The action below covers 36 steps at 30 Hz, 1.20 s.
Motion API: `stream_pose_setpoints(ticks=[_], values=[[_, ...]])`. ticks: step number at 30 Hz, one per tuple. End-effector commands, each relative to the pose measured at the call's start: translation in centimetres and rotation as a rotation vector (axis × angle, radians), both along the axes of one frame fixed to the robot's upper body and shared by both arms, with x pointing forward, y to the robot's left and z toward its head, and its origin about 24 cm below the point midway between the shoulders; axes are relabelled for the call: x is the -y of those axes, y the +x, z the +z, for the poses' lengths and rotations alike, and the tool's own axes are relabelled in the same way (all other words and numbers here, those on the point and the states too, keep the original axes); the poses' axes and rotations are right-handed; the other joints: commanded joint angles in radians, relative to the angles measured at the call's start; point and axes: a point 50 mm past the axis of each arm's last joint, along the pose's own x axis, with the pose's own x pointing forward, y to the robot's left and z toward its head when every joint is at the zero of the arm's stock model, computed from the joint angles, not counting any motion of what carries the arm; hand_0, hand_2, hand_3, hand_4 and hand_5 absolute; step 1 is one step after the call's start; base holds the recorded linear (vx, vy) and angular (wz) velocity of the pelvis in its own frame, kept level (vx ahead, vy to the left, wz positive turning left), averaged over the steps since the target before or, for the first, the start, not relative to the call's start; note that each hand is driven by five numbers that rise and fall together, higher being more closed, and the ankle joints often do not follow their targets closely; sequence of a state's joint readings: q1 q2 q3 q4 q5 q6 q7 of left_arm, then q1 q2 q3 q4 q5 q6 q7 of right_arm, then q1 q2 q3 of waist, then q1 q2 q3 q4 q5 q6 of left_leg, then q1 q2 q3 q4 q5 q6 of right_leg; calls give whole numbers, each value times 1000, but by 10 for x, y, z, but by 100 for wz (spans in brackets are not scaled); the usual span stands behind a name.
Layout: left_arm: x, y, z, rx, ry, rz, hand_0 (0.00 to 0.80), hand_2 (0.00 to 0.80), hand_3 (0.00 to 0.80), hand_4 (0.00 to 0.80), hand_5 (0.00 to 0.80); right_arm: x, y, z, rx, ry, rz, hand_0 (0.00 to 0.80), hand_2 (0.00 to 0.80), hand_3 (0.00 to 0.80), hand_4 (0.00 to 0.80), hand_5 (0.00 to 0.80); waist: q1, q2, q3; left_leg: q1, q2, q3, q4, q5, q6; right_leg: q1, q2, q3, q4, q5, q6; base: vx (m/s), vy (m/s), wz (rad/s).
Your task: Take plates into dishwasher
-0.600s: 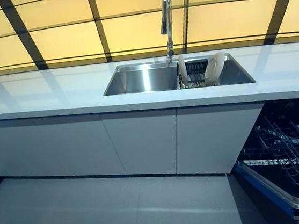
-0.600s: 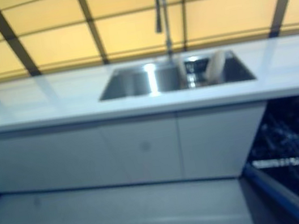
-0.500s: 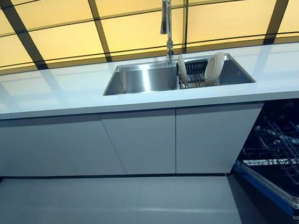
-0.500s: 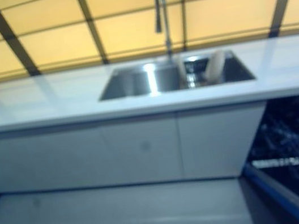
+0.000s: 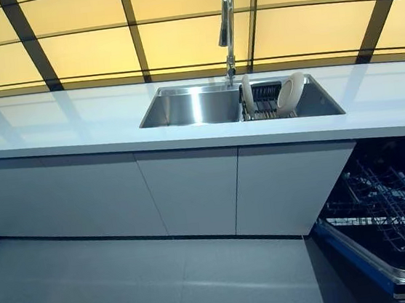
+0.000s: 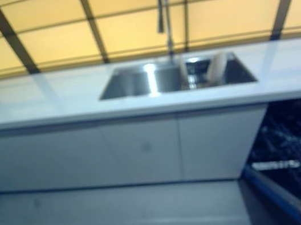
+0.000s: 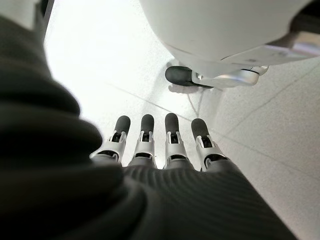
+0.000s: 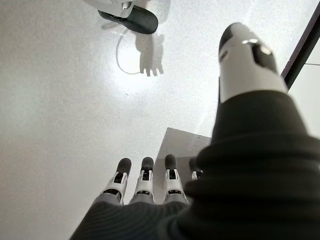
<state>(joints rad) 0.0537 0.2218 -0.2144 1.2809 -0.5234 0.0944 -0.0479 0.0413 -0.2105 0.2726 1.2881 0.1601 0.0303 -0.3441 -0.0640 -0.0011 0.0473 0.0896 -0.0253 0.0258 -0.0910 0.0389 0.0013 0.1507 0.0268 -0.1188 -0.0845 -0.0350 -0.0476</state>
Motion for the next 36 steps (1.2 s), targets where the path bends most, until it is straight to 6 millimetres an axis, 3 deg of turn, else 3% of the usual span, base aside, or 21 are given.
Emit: stream_pose_setpoints(ticks=[1, 12, 23, 25, 27, 29, 30, 32, 34, 36], values=[[17, 18, -1, 19, -56, -58, 0, 0, 0, 0, 0, 6, 20, 4, 28, -3, -36, 0, 0, 0, 0, 0, 14, 15, 20, 21, -57, 13, 4, -90, 65, -62, 31, 37, 48, -13, 63, 0, 0, 0], [23, 19, -1, 15, -108, -54, 0, 0, 0, 0, 0, 5, 39, 9, 132, -68, 56, 0, 0, 0, 0, 0, 8, 30, 21, 23, -53, 10, 4, -92, 64, -65, 32, 38, 59, -22, 61, 0, 0, 0], [18, 22, -1, 2, -66, 14, 0, 0, 0, 0, 0, 4, 39, 9, 105, -63, 35, 0, 0, 0, 0, 0, -3, 30, 35, 22, -46, 5, 4, -83, 69, -91, 44, 55, 121, -57, 44, -5, -44, 0], [17, 22, -1, 1, -61, 42, 0, 0, 0, 0, 0, 4, 41, 9, 99, -53, 36, 0, 0, 0, 0, 0, -1, 22, 46, 4, -44, 4, 62, -103, 69, -98, 43, 60, 141, -69, 33, -24, -99, 0], [16, 22, -1, 6, -53, 76, 0, 0, 0, 0, 0, 5, 47, 10, 115, -54, 50, 0, 0, 0, 0, 0, 7, -3, 76, -92, -34, 33, 288, -160, 60, -107, 23, 53, 176, -82, 8, -61, -136, 2], [18, 21, -1, 9, -63, 100, 0, 0, 0, 0, 0, 6, 50, 11, 121, -56, 55, 0, 0, 0, 0, 0, 14, -12, 102, -204, -25, 35, 498, -164, 57, -114, 20, 50, 194, -79, -13, -60, -136, 4], [19, 19, -1, 10, -74, 115, 0, 0, 0, 0, 0, 8, 50, 12, 120, -55, 56, 0, 0, 0, 0, 0, 17, -9, 124, -281, -14, 46, 602, -125, 52, -114, 29, 49, 209, -79, -28, -20, -117, 7], [20, 16, -2, -1, -74, 132, 0, 0, 0, 0, 0, 10, 47, 11, 98, -54, 54, 0, 0, 0, 0, 0, 18, 4, 146, -327, -19, 60, 562, -72, 36, -110, 42, 52, 226, -81, -30, 50, -59, -1], [19, 11, -3, -9, -76, 162, 0, 0, 0, 0, 0, 11, 42, 10, 92, -39, 13, 0, 0, 0, 0, 0, 18, 19, 155, -318, -28, 59, 389, 5, 6, -96, 55, 53, 227, -85, -23, 173, -12, -1], [20, 5, -4, -13, -77, 192, 0, 0, 0, 0, 0, 12, 38, 9, 91, -30, 5, 0, 0, 0, 0, 0, 16, 40, 159, -298, -42, 8, 133, 120, -32, -67, 81, 70, 218, -94, -16, 271, 10, 13]])
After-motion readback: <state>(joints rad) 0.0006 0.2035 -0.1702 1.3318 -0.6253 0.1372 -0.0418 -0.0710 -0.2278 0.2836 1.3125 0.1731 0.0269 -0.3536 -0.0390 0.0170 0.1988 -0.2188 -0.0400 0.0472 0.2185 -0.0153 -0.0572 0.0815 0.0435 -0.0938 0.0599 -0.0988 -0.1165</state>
